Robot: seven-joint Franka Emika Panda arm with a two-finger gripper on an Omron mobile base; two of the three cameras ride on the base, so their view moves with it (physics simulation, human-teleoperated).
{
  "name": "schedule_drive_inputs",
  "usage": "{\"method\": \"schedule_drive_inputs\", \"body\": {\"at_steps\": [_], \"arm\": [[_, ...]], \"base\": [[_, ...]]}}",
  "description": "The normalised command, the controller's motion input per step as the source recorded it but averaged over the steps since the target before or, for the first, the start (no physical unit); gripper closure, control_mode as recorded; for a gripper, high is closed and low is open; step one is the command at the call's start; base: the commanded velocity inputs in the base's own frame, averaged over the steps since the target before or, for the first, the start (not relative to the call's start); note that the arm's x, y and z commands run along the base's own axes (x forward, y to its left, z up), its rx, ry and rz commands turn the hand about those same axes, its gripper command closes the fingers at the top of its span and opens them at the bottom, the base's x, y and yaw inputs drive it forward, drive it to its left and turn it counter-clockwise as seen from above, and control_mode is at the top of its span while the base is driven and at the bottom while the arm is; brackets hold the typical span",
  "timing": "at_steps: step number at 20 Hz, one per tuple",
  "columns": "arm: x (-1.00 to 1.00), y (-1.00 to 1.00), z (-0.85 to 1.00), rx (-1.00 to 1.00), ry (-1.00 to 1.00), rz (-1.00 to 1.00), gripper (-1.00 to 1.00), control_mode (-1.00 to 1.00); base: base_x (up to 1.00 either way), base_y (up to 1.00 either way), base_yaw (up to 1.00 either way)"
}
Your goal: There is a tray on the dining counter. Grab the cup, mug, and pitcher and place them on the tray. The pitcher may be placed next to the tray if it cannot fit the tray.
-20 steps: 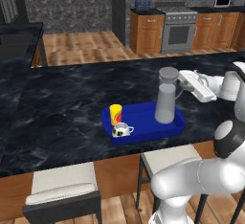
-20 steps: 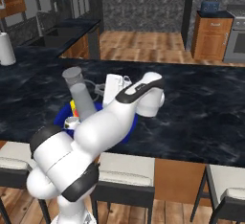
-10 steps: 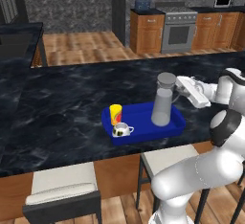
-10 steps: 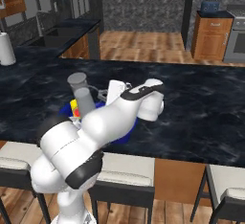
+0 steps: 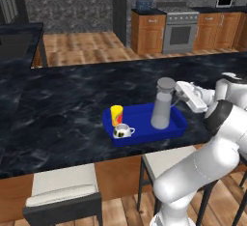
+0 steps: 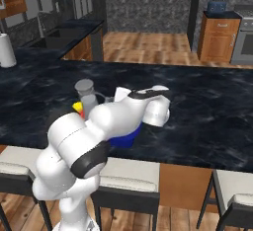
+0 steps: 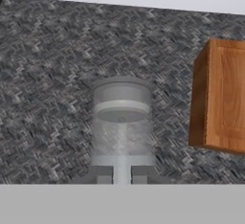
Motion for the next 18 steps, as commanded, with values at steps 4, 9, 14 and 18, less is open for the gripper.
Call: {"method": "schedule_drive_inputs", "body": {"at_steps": [4, 9, 14, 18], "arm": [[0.21, -0.09, -0.2, 0.02, 0.0, 0.0, 1.0, -1.0], [0.22, -0.05, -0.18, 0.01, 0.0, 0.0, 1.0, -1.0], [0.21, -0.01, -0.18, 0.0, 0.0, 0.0, 1.0, -1.0], [0.27, 0.0, -0.21, 0.0, 0.0, 0.0, 1.0, -1.0]], "base": [[0.0, 0.0, 0.0], [0.0, 0.0, 0.0], [0.0, 0.0, 0.0], [0.0, 0.0, 0.0]]}}
